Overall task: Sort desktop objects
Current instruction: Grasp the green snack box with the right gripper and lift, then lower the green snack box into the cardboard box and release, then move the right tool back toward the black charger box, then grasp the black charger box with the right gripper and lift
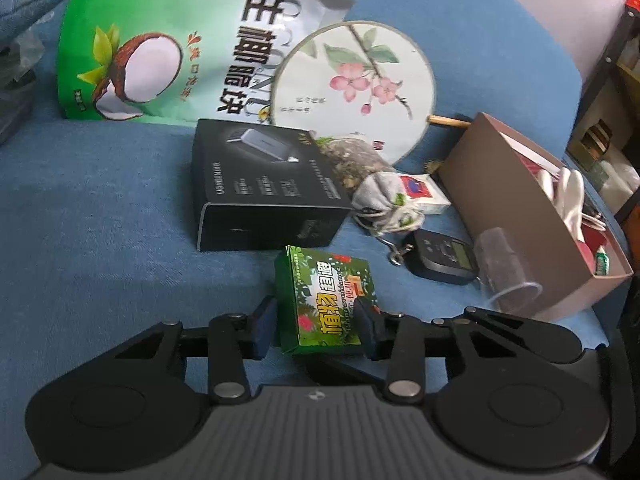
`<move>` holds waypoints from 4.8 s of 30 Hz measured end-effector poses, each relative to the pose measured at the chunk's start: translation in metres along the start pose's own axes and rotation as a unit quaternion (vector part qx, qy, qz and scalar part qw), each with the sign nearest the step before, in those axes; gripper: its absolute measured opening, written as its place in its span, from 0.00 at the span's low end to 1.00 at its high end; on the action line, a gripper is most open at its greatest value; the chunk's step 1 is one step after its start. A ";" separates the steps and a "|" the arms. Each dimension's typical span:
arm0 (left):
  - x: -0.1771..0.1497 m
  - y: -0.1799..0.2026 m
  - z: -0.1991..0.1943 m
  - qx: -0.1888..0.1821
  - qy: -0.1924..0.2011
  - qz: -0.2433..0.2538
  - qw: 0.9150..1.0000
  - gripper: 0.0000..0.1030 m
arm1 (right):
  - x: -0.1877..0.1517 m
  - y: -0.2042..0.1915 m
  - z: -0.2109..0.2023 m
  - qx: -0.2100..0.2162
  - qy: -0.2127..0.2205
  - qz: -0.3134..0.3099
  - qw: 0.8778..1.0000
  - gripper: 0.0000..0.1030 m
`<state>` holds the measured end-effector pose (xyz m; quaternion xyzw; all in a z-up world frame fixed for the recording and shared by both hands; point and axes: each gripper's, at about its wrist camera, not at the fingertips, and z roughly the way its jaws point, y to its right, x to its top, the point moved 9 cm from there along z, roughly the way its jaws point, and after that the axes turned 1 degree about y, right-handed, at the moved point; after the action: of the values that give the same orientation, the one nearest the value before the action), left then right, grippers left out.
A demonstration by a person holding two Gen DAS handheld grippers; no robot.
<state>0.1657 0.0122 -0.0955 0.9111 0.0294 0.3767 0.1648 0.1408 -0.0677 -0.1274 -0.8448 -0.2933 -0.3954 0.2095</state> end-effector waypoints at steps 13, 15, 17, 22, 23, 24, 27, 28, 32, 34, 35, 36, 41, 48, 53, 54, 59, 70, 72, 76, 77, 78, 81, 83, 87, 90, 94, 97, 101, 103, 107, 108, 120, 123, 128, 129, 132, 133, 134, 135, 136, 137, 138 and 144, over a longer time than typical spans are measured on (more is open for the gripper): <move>0.020 0.100 -0.038 -0.054 0.044 0.096 0.993 0.42 | 0.010 0.034 -0.095 -0.057 0.090 0.038 0.994 0.46; 0.025 0.121 -0.038 -0.070 0.048 0.106 0.991 0.42 | 0.013 0.045 -0.110 -0.076 0.103 0.042 0.991 0.46; 0.030 0.143 -0.036 -0.081 0.052 0.118 0.988 0.42 | 0.014 0.058 -0.125 -0.097 0.120 0.047 0.987 0.46; 0.041 0.199 -0.028 -0.104 0.067 0.168 0.978 0.42 | 0.016 0.096 -0.157 -0.140 0.156 0.079 0.974 0.46; 0.043 0.209 -0.026 -0.112 0.069 0.176 0.976 0.42 | 0.017 0.106 -0.162 -0.153 0.164 0.083 0.971 0.46; 0.046 0.219 -0.022 -0.121 0.068 0.182 0.973 0.42 | 0.017 0.114 -0.166 -0.167 0.171 0.087 0.967 0.46; 0.049 0.249 -0.007 -0.145 0.058 0.197 0.968 0.42 | 0.015 0.137 -0.180 -0.208 0.189 0.104 0.954 0.46; 0.048 0.260 -0.002 -0.153 0.053 0.206 0.965 0.42 | 0.012 0.146 -0.185 -0.220 0.192 0.112 0.950 0.46; 0.042 0.297 0.023 -0.186 0.037 0.225 0.956 0.42 | -0.003 0.182 -0.198 -0.274 0.189 0.144 0.932 0.46; 0.041 0.310 0.036 -0.195 0.030 0.221 0.955 0.42 | -0.010 0.200 -0.203 -0.287 0.190 0.161 0.925 0.46; 0.042 0.316 0.042 -0.199 0.026 0.219 0.955 0.42 | -0.012 0.209 -0.204 -0.292 0.191 0.170 0.921 0.46; 0.043 0.321 0.050 -0.201 0.022 0.218 0.955 0.43 | -0.013 0.216 -0.204 -0.298 0.192 0.177 0.918 0.46; 0.047 0.336 0.073 -0.213 0.011 0.215 0.953 0.48 | -0.018 0.245 -0.195 -0.326 0.184 0.193 0.907 0.46; 0.045 0.352 0.092 -0.213 0.004 0.224 0.951 0.50 | -0.023 0.258 -0.196 -0.365 0.190 0.186 0.892 0.46; 0.046 0.348 0.092 -0.225 0.006 0.196 0.954 0.57 | -0.024 0.260 -0.197 -0.384 0.188 0.164 0.889 0.49; 0.047 0.345 0.087 -0.229 0.013 0.193 0.954 0.66 | -0.023 0.258 -0.198 -0.384 0.191 0.161 0.889 0.55; 0.050 0.328 0.067 -0.214 0.043 0.192 0.957 0.82 | -0.023 0.248 -0.203 -0.382 0.204 0.149 0.889 0.81; 0.032 0.272 0.018 -0.160 0.080 0.158 0.971 0.91 | -0.021 0.217 -0.208 -0.369 0.225 0.120 0.894 0.93; 0.026 0.256 0.009 -0.144 0.078 0.142 0.976 0.91 | -0.022 0.210 -0.208 -0.366 0.225 0.121 0.895 0.93; 0.017 0.221 -0.010 -0.108 0.076 0.120 0.984 0.92 | -0.022 0.191 -0.204 -0.355 0.215 0.128 0.901 0.96; 0.016 0.212 -0.014 -0.094 0.076 0.120 0.985 0.91 | -0.022 0.182 -0.201 -0.350 0.207 0.123 0.905 0.98; 0.014 0.200 -0.018 -0.074 0.074 0.118 0.987 0.91 | -0.022 0.173 -0.197 -0.344 0.201 0.118 0.909 0.98; 0.010 0.168 -0.024 -0.028 0.073 0.096 0.992 0.91 | -0.020 0.141 -0.187 -0.319 0.186 0.094 0.925 0.98; 0.006 0.146 -0.029 -0.003 0.072 0.079 0.994 0.91 | -0.019 0.118 -0.177 -0.299 0.171 0.078 0.936 0.98; 0.000 0.109 -0.035 0.036 0.072 0.060 0.995 0.91 | -0.015 0.079 -0.156 -0.267 0.138 0.036 0.953 0.98; -0.003 0.088 -0.039 0.048 0.064 0.039 0.996 0.91 | -0.011 0.057 -0.142 -0.251 0.124 0.010 0.960 0.98; -0.005 0.066 -0.041 0.062 0.056 0.020 0.996 0.91 | -0.008 0.037 -0.124 -0.227 0.107 -0.008 0.968 0.98; -0.006 0.056 -0.040 0.064 0.053 0.012 0.996 0.91 | -0.006 0.025 -0.111 -0.219 0.096 -0.022 0.971 0.98; -0.006 0.045 -0.039 0.063 0.050 0.014 0.997 0.91 | -0.003 0.018 -0.098 -0.216 0.090 -0.022 0.972 0.98; -0.003 0.035 -0.041 0.062 0.058 0.013 0.996 0.91 | -0.003 0.015 -0.092 -0.210 0.085 -0.022 0.974 0.98; 0.009 0.008 -0.044 0.068 0.073 0.011 0.995 0.91 | -0.001 0.006 -0.074 -0.185 0.075 -0.027 0.979 0.98; 0.012 0.001 -0.044 0.071 0.075 0.014 0.995 0.91 | 0.000 0.005 -0.069 -0.178 0.074 -0.028 0.981 0.98; 0.040 -0.033 0.000 0.048 0.060 0.028 0.997 0.89 | 0.035 0.003 0.012 -0.120 0.054 -0.072 0.989 0.86; 0.042 -0.033 0.014 0.033 0.047 0.027 0.998 0.88 | 0.039 0.011 0.029 -0.111 0.044 -0.089 0.989 0.84; 0.042 -0.034 0.022 0.028 0.038 0.029 0.998 0.87 | 0.047 0.022 0.049 -0.101 0.031 -0.100 0.989 0.83; 0.043 -0.033 0.021 0.023 0.041 0.023 0.999 0.87 | 0.048 0.023 0.052 -0.097 0.032 -0.100 0.990 0.83; 0.043 -0.033 0.024 0.005 0.040 0.023 0.999 0.87 | 0.051 0.026 0.064 -0.091 0.024 -0.111 0.989 0.82; 0.043 -0.034 0.025 0.006 0.039 0.022 0.999 0.85 | 0.051 0.025 0.068 -0.085 0.018 -0.116 0.989 0.79; 0.043 -0.036 0.027 0.007 0.041 0.021 0.999 0.83 | 0.051 0.024 0.070 -0.080 0.017 -0.119 0.989 0.77; 0.042 -0.038 0.028 0.007 0.043 0.016 0.999 0.79 | 0.052 0.022 0.071 -0.075 0.017 -0.120 0.990 0.73; 0.042 -0.041 0.029 0.005 0.044 0.011 0.999 0.73 | 0.052 0.021 0.071 -0.070 0.016 -0.118 0.990 0.69; 0.041 -0.044 0.030 0.007 0.044 0.006 0.999 0.71 | 0.053 0.020 0.072 -0.063 0.014 -0.112 0.992 0.66; 0.041 -0.047 0.031 0.008 0.044 0.002 0.999 0.67 | 0.054 0.021 0.072 -0.064 0.013 -0.105 0.992 0.66; 0.039 -0.049 0.026 0.006 0.039 0.008 0.999 0.58 | 0.052 0.020 0.065 -0.075 0.004 -0.098 0.992 0.59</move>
<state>0.2146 0.0582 -0.1022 0.8970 0.0304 0.4129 0.1546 0.2157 -0.0274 -0.1275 -0.8236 -0.3430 -0.4388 0.1070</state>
